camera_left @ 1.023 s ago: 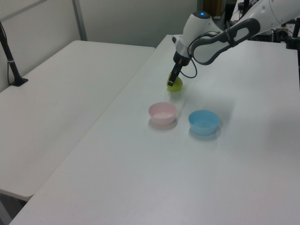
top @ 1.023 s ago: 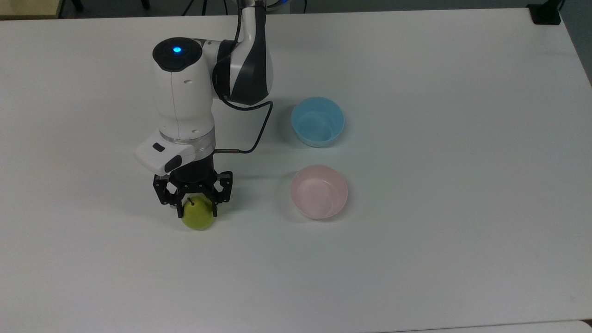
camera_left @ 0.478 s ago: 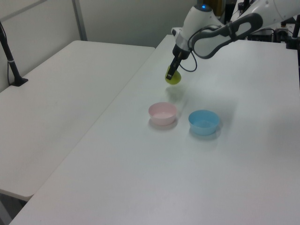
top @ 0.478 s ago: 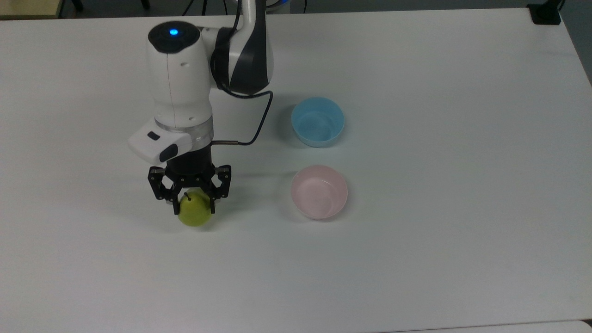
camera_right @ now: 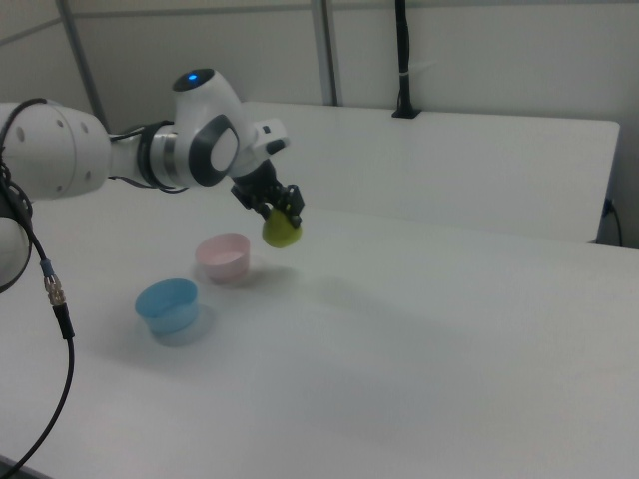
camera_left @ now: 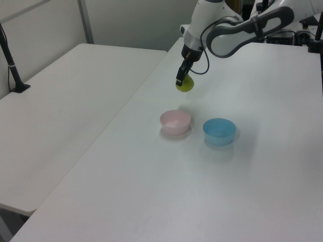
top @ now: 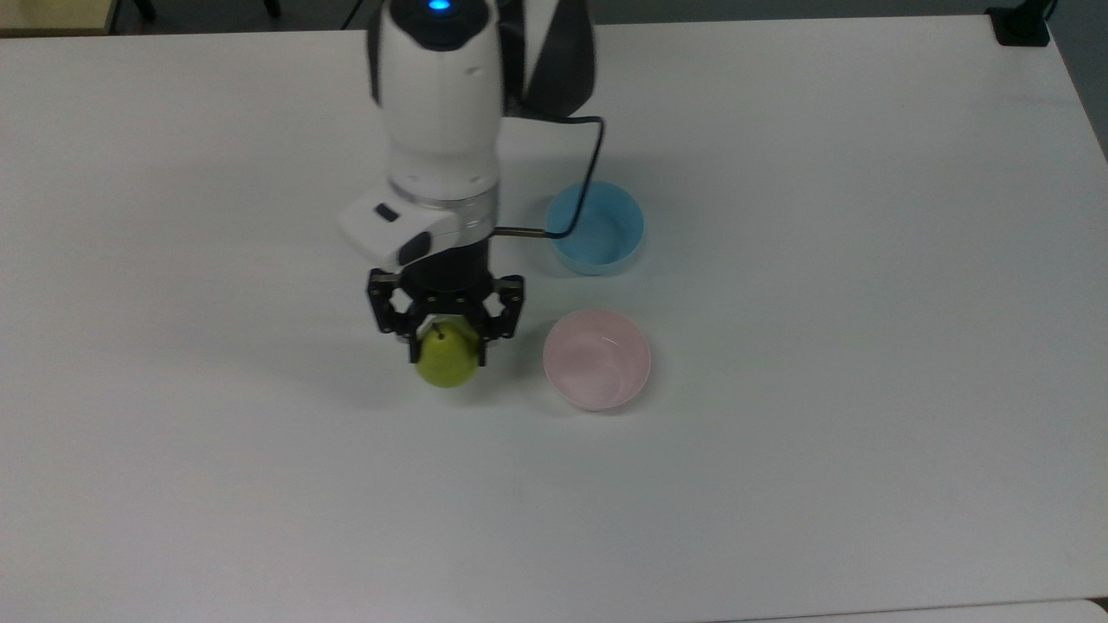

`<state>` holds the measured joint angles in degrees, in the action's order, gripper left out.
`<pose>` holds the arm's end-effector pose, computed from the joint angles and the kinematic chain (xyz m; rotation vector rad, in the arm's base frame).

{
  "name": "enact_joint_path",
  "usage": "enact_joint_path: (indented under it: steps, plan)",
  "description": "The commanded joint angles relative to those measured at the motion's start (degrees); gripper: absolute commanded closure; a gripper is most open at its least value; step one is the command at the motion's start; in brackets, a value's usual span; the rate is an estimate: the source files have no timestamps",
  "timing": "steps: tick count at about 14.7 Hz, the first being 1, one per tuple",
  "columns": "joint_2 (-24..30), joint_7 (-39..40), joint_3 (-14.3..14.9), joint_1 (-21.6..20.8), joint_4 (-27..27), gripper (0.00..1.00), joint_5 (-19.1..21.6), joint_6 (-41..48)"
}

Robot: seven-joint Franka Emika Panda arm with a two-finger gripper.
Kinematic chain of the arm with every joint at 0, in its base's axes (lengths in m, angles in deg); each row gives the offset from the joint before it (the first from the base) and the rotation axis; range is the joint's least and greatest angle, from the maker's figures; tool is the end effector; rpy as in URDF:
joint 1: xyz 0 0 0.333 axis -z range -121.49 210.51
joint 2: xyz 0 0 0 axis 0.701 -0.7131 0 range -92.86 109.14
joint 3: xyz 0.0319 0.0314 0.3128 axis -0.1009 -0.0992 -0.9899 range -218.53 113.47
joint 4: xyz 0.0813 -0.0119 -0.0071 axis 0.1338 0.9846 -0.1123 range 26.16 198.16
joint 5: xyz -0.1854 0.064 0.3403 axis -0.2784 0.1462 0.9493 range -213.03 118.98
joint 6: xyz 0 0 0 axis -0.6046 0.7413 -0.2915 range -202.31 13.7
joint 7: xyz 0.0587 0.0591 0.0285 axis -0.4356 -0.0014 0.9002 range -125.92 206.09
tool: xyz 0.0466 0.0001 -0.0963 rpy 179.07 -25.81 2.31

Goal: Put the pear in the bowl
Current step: 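Lift the pear and carry it over the pink bowl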

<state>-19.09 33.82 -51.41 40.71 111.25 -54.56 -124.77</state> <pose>0.7186 0.0349 0.4121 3.0028 0.0329 0.5720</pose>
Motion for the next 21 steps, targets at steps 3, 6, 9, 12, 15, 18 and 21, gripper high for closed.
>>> enact_joint_path:
  steps: [3, 6, 9, 12, 15, 18, 21]
  plan:
    - [2.0, -13.4, 0.5, -7.9, 2.3, 0.64, -4.2, 2.4]
    - [1.0, -15.6, 0.5, -10.3, 2.1, 0.64, -4.2, 2.0]
    - [-0.5, -16.9, 0.5, -11.4, 1.8, 0.64, -4.3, 1.3]
    - [-1.5, -16.8, 0.5, -11.4, 1.8, 0.64, -4.4, -0.2]
    - [-2.8, -16.8, 0.5, -11.4, 2.0, 0.60, -4.4, -2.7]
    - [-3.9, -16.7, 0.5, -11.7, 2.0, 0.49, -4.5, -3.9]
    - [-4.7, -16.7, 0.5, -11.7, 1.9, 0.30, -4.6, -4.5]
